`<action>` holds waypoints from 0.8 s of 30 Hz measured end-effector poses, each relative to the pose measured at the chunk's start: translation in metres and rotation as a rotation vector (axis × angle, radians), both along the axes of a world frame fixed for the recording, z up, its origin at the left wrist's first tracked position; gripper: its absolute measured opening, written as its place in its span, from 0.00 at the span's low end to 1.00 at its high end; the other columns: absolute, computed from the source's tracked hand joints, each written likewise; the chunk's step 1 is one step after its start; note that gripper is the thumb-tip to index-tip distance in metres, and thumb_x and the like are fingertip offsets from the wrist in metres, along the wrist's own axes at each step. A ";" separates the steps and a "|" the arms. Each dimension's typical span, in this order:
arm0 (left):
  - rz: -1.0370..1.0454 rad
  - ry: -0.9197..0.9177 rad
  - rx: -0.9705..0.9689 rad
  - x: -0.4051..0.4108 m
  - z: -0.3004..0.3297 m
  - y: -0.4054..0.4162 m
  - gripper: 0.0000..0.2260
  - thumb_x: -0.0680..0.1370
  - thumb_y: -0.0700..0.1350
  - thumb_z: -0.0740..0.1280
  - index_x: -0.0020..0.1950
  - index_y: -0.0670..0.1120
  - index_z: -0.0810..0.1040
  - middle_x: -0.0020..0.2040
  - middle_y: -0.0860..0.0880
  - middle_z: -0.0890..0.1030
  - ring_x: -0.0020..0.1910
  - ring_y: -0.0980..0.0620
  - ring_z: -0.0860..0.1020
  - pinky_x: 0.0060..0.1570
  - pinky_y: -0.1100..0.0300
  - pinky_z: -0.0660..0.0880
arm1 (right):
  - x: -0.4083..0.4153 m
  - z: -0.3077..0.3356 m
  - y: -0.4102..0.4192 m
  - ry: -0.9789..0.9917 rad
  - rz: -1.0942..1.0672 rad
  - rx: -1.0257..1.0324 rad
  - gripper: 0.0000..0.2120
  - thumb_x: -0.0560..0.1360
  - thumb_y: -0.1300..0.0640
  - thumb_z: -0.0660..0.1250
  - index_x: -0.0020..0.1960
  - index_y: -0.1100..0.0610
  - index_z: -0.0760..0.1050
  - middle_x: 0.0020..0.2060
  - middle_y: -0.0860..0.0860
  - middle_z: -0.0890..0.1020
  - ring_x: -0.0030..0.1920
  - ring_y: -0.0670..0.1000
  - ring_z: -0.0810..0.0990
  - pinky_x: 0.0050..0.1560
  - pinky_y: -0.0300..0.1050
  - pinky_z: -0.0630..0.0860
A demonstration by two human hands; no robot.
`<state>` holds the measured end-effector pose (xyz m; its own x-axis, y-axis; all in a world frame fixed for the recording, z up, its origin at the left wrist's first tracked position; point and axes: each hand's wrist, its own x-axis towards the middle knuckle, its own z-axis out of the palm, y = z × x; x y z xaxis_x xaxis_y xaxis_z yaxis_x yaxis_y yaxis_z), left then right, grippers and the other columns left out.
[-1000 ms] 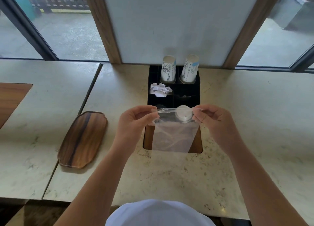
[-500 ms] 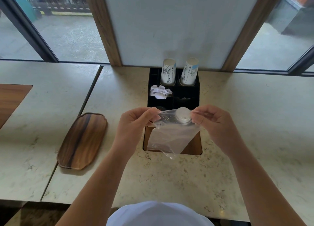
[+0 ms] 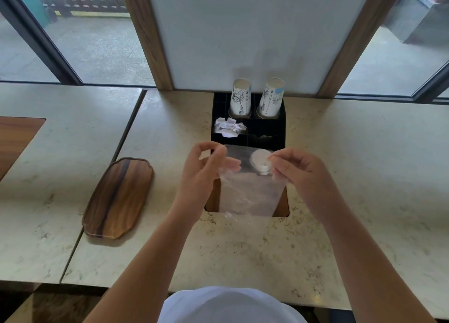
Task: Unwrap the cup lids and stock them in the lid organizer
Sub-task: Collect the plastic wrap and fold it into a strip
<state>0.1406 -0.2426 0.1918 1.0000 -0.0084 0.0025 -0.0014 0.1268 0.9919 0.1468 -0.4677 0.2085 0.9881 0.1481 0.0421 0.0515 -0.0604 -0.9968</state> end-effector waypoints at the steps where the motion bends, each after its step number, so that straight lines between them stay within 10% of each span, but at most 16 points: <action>1: -0.086 0.045 0.062 0.002 -0.007 0.003 0.23 0.75 0.62 0.71 0.62 0.49 0.74 0.50 0.44 0.88 0.50 0.44 0.87 0.50 0.54 0.83 | 0.003 -0.002 -0.001 0.039 -0.013 0.051 0.05 0.78 0.56 0.70 0.48 0.55 0.84 0.37 0.51 0.84 0.38 0.47 0.82 0.42 0.37 0.80; 10: -0.431 0.313 0.241 -0.011 -0.066 0.012 0.15 0.71 0.58 0.76 0.51 0.50 0.86 0.50 0.51 0.87 0.50 0.53 0.84 0.59 0.49 0.78 | 0.020 -0.024 -0.012 0.297 -0.174 0.301 0.07 0.81 0.59 0.67 0.46 0.55 0.83 0.35 0.49 0.82 0.35 0.45 0.81 0.39 0.40 0.81; 14: -0.345 0.270 0.251 -0.021 -0.075 0.012 0.11 0.74 0.56 0.75 0.49 0.50 0.85 0.54 0.50 0.87 0.55 0.47 0.84 0.62 0.41 0.78 | 0.028 -0.023 -0.021 0.162 -0.161 -0.186 0.03 0.80 0.55 0.69 0.52 0.53 0.81 0.45 0.47 0.85 0.45 0.43 0.84 0.46 0.35 0.79; 20: -0.348 0.138 0.201 -0.021 -0.066 0.012 0.07 0.75 0.55 0.74 0.46 0.54 0.81 0.52 0.48 0.88 0.55 0.48 0.86 0.58 0.51 0.80 | 0.080 0.026 -0.013 0.047 0.248 -0.821 0.25 0.73 0.30 0.66 0.63 0.44 0.78 0.53 0.38 0.82 0.52 0.35 0.80 0.48 0.32 0.70; 24: -0.312 0.112 0.233 -0.019 -0.067 0.018 0.07 0.77 0.53 0.73 0.46 0.51 0.80 0.52 0.48 0.88 0.53 0.47 0.86 0.57 0.46 0.80 | 0.091 0.040 0.011 0.030 0.451 -0.805 0.18 0.72 0.31 0.67 0.51 0.43 0.83 0.43 0.39 0.87 0.46 0.39 0.84 0.49 0.37 0.76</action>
